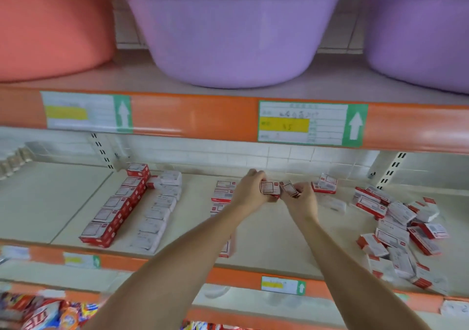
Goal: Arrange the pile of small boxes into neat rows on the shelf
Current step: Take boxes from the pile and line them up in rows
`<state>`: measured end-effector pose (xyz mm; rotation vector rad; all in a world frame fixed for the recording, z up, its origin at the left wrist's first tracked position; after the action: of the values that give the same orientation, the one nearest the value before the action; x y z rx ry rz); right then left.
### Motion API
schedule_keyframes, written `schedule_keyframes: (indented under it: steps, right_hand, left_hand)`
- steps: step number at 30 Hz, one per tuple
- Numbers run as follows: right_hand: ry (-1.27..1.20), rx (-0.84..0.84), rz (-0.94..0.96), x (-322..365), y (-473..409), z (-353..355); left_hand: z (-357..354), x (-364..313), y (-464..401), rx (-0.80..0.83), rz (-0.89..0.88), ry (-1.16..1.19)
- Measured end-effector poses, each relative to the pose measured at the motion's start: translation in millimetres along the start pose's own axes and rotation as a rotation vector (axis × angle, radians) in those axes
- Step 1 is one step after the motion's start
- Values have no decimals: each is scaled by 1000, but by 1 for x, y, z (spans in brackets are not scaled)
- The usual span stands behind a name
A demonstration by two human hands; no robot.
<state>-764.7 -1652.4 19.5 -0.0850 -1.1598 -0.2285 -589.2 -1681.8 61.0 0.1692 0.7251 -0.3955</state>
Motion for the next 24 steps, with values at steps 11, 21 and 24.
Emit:
schedule_keyframes:
  steps: [11, 21, 24]
  right_hand:
    - [105, 205, 166, 104, 30, -170]
    - [151, 349, 158, 132, 52, -265]
    - [180, 345, 176, 143, 56, -278]
  left_hand:
    - [119, 148, 73, -161, 149, 54]
    - [178, 222, 118, -248, 219, 59]
    - [197, 233, 125, -274, 237, 53]
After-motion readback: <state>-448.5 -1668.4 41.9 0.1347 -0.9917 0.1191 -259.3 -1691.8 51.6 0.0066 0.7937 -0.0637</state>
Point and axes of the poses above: each hand's wrist, its own y-axis away from the middle knuckle, its own z-axis out of the back of the hand, x = y × z, the point moved 10 cm from there along -y, towards the middle knuckle, and after that the axes turned 15 degrees about x, right-handed, at the moved point
